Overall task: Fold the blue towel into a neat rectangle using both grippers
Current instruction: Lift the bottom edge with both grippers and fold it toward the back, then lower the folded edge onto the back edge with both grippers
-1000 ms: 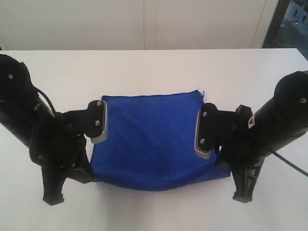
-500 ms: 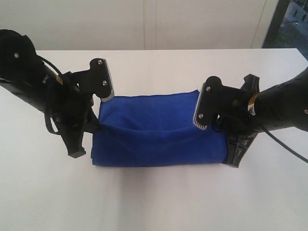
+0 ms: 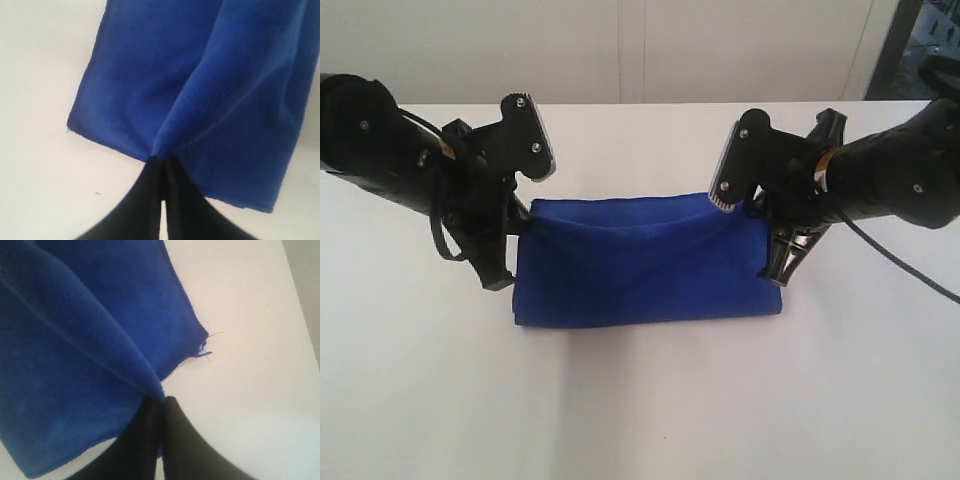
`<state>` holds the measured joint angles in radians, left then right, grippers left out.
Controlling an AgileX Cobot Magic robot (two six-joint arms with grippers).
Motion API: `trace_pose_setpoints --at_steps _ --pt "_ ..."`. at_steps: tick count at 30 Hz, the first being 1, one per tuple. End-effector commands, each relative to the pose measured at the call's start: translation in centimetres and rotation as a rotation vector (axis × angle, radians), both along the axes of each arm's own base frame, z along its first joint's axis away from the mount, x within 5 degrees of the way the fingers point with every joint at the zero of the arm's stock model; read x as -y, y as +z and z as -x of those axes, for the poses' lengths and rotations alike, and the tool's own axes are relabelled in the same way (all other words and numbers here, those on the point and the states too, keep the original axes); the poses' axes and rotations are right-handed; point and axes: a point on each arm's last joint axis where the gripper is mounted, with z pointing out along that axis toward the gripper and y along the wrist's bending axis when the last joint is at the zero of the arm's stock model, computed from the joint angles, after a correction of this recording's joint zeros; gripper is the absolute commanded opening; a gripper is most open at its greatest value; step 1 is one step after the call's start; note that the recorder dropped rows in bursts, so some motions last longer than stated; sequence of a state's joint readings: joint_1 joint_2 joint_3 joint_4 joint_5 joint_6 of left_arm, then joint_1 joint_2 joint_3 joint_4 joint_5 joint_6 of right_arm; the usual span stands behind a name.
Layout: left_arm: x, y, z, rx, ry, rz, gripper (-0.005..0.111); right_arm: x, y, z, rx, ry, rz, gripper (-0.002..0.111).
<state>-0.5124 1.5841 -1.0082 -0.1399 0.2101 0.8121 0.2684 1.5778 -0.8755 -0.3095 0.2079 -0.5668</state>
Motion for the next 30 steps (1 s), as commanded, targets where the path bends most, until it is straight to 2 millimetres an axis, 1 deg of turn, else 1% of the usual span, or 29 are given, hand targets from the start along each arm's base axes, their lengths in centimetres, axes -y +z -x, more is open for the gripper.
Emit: trace_pose_setpoints --at_steps 1,5,14,16,21,24,27,30 --pt "0.0 -1.1 -1.0 0.002 0.039 0.015 0.0 0.2 -0.2 -1.6 0.022 -0.016 -0.013 0.0" --pt "0.5 -1.5 -2.2 0.057 0.054 0.035 0.0 0.4 -1.0 -2.8 0.012 -0.029 -0.011 0.0" --pt "1.9 -3.2 -4.8 0.046 0.045 0.018 0.0 0.6 -3.2 -5.4 0.002 -0.041 -0.018 0.0" --pt "2.1 -3.1 -5.2 0.048 0.044 0.02 0.0 0.5 -3.3 -5.7 0.002 -0.039 -0.016 0.0" --pt "2.6 -1.4 -6.0 0.072 0.037 0.039 0.0 0.3 -1.7 -6.5 0.055 -0.038 -0.027 0.0" --pt "2.2 -0.9 -6.8 0.116 0.061 0.058 0.0 0.2 -0.9 -7.2 0.084 -0.035 -0.031 0.0" --pt "1.1 -1.0 -7.7 0.14 0.112 0.072 0.0 -0.1 -1.6 -8.0 0.093 -0.02 -0.03 0.0" --pt "0.3 -2.2 -8.6 0.129 0.147 0.069 0.0 -0.3 -3.0 -8.8 0.093 -0.01 -0.039 0.0"
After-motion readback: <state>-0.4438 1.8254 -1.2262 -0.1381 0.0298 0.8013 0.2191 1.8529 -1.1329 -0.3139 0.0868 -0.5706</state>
